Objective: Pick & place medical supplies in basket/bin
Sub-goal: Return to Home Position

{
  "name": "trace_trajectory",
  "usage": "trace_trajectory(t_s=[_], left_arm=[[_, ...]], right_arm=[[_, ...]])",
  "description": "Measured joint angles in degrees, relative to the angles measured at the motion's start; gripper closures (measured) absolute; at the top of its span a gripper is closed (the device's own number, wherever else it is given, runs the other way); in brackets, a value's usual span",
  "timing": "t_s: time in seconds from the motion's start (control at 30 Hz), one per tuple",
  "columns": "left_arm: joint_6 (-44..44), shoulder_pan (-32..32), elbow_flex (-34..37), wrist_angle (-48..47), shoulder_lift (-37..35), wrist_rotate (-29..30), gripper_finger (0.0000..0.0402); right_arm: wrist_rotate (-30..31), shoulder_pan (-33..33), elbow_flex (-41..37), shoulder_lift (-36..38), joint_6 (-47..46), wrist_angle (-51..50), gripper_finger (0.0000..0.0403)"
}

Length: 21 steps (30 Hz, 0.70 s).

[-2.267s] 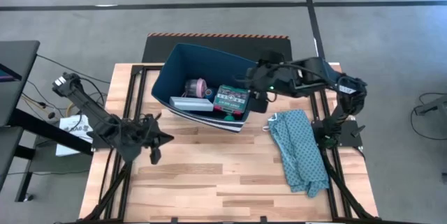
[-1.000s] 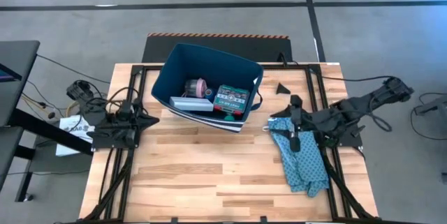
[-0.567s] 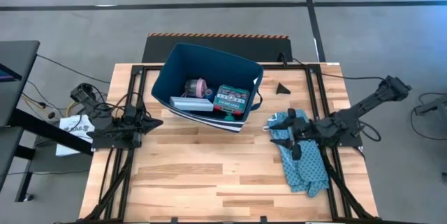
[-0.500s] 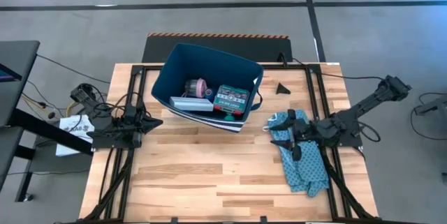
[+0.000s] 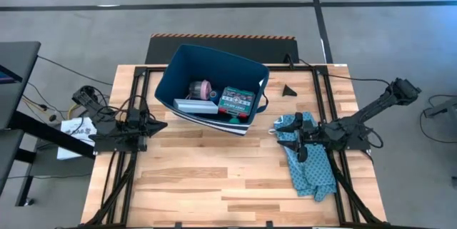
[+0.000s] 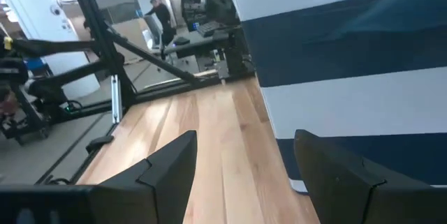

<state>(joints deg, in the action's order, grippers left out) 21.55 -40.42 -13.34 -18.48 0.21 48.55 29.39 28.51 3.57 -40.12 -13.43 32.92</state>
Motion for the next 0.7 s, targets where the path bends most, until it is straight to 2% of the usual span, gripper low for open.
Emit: trace_trajectory(t_s=[0.17,0.37,0.7], left_arm=[[-1.67,0.0,5.55,6.83,0.02,-0.12,0.0401],[-4.69,0.02,5.94,10.26,0.02,-0.48,0.0401],[-10.14,0.02,10.65,18.01,0.03,-13.69,0.0401]], right_arm=[[0.04,-0.02,-1.87,0.1,2.65,2.56,0.0168],[0.52,-0.11,-2.99,2.03,3.99,2.3,0.0168],[0.69,-0.11,-2.99,3.42,6.38,-2.09,0.0168]])
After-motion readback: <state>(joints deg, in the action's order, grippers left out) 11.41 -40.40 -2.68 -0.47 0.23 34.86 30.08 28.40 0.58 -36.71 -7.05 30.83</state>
